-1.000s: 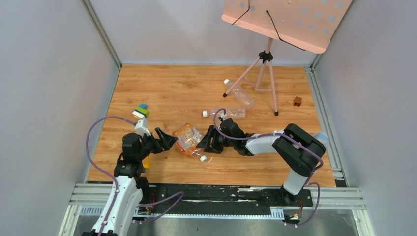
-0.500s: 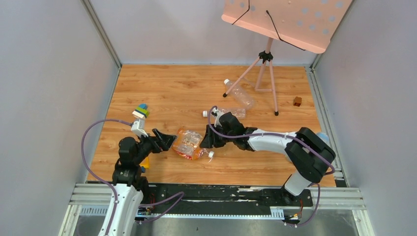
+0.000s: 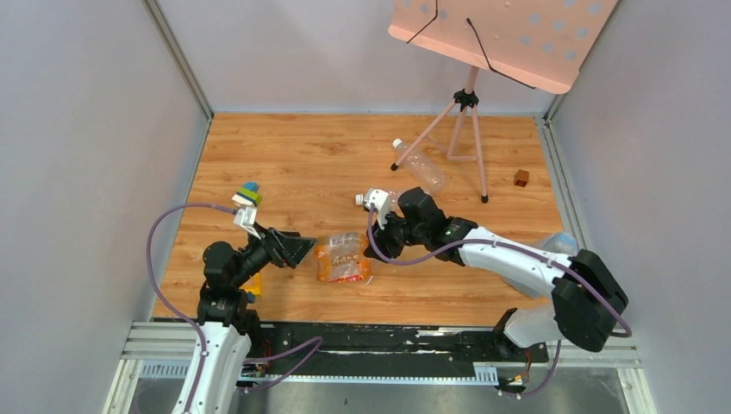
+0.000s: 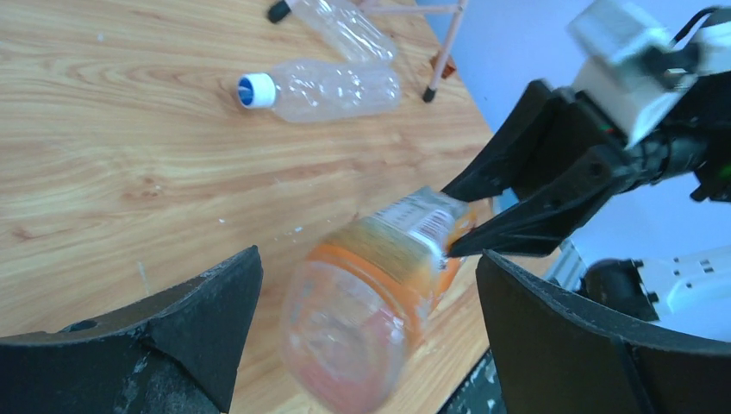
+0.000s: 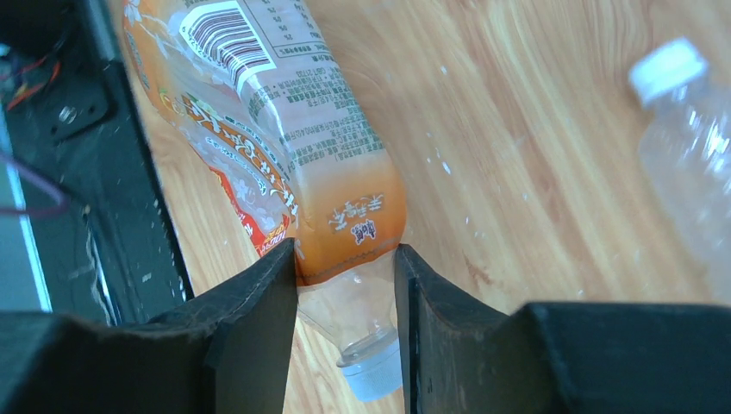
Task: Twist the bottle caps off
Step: Pick up the plastic bottle at the center of the board.
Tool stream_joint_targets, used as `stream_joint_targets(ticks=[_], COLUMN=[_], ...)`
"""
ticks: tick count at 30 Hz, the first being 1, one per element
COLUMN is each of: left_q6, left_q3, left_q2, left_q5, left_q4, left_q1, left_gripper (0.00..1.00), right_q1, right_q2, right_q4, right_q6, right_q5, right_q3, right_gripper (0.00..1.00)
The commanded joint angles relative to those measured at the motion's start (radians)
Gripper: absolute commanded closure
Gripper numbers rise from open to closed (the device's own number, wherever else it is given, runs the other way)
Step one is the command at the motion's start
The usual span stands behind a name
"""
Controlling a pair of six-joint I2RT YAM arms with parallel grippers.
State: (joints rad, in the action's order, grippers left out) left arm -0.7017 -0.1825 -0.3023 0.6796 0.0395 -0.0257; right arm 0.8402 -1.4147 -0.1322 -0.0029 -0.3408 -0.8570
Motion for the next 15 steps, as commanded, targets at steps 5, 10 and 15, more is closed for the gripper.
stream_joint_targets(ticks=[5,10,15], left_q6=[0.029,0.095,0.132], left_q3=[-0.043,-0.082,-0.115], left_q2=[-0.109,-0.111,-0.140], left_q5=[0.143,0.108,0.083], left_q4=[0.152,0.095,0.093], left_q1=[-0.110,-0.265,-0.367], left_gripper=[0.00,0.02,0.07], right_q1=[0.012,0.013,0.013], right_q2=[0.142,0.081,0.009], right_q4=[-0.122,-0.274,-0.380], right_q6=[-0.493,-0.548,-0.575], right_q5=[-0.241,-0.264,-0.280], right_q3=[-0.021,-0.119,-0.203], right_gripper=[0.94,0.97,0.98])
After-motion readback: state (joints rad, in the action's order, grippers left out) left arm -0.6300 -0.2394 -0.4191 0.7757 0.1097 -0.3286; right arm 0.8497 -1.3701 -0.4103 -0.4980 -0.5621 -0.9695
